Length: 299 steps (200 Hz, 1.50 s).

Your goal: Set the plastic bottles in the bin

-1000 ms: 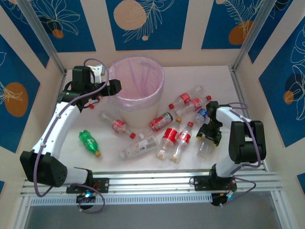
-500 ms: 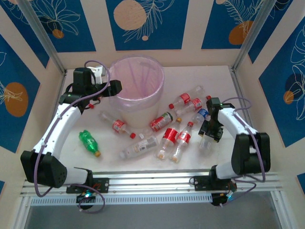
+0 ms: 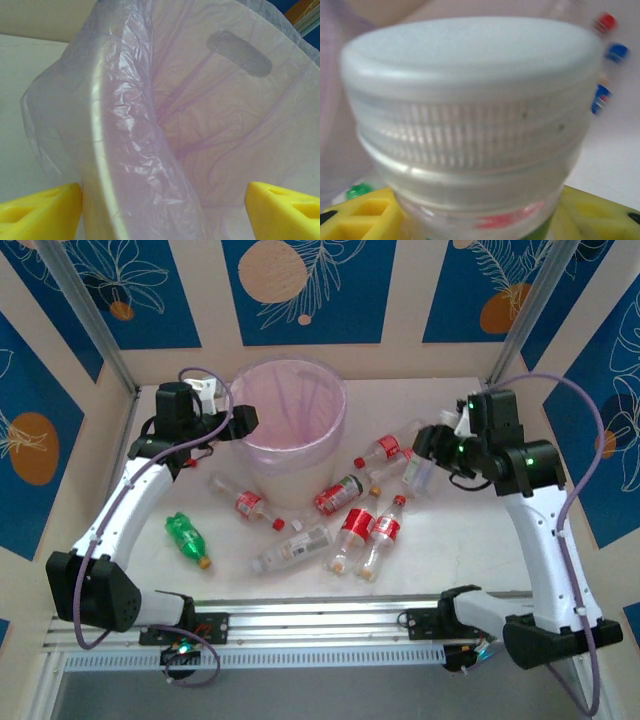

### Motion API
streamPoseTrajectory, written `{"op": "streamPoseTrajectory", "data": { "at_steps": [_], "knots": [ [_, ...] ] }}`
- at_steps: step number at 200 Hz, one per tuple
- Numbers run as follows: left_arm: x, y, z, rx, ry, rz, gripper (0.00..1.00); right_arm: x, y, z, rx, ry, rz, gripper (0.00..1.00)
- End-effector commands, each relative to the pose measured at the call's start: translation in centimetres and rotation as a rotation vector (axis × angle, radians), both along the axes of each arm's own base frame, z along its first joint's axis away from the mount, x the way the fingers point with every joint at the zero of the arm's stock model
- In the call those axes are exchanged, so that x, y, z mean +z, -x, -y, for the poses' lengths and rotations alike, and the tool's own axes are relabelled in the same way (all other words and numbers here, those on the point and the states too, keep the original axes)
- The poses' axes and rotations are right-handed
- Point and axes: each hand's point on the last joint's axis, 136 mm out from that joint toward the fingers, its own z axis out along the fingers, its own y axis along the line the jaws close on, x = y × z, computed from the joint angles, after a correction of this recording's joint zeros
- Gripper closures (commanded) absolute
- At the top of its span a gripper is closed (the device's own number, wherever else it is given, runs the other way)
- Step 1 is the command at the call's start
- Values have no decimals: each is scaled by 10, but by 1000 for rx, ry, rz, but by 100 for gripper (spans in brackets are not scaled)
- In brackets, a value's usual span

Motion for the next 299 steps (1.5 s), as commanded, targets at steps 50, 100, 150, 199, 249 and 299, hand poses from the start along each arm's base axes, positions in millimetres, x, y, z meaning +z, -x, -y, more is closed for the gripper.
{"op": "streamPoseTrajectory", "data": {
  "at_steps": [50,100,150,199,249,299],
  "knots": [
    [-24,13,10,-52,23,-58,16,98,-53,-154,418,-55,270,66],
    [-25,13,9,-52,14,-43,16,68,-88,-231,564,-30,199,66],
    [-27,13,11,-61,29,-51,16,0,-111,-266,612,-3,60,67],
    [-28,12,11,-58,26,-49,16,-71,-126,-275,608,90,-50,68],
    [-30,12,12,-61,27,-54,17,-134,-138,-276,596,190,-138,68],
    [-32,12,12,-62,24,-56,17,-182,-140,-281,634,245,-208,68]
  ]
}}
